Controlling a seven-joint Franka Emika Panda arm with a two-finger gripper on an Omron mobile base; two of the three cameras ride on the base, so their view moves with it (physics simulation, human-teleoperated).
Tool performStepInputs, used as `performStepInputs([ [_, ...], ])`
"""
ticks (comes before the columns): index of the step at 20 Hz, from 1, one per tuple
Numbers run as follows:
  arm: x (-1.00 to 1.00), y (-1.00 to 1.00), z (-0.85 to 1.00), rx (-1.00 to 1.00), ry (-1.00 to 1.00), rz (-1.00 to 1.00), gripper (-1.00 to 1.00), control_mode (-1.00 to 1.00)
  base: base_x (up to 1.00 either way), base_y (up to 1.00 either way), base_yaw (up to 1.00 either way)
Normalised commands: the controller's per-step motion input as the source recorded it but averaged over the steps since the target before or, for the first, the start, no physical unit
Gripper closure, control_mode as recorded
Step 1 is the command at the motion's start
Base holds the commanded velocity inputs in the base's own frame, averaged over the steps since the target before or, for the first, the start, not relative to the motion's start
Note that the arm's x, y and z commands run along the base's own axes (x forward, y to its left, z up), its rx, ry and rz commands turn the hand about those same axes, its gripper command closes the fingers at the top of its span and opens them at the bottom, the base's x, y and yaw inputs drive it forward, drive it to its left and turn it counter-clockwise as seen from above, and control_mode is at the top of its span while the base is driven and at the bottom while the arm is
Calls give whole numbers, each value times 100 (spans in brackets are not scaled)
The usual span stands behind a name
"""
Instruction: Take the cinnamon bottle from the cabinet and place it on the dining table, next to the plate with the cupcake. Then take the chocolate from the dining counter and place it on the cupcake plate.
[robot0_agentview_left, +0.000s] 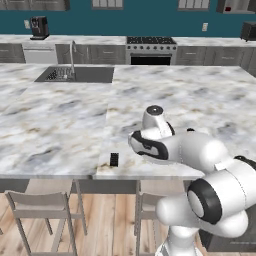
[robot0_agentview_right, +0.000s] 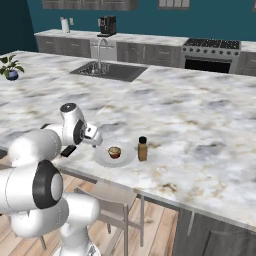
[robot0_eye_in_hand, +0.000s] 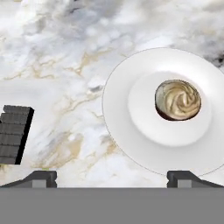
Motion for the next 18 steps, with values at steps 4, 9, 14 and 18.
performStepInputs([
  [4,20,46,7,24,2,0,-100,-100,0,0,0],
  [9,26,52,-1,19,0,0,-100,-100,0,0,0],
  [14,12,58,-6,11,8,0,-100,-100,0,0,0],
  [18,0,61,-14,-2,13,0,-100,-100,0,0,0],
])
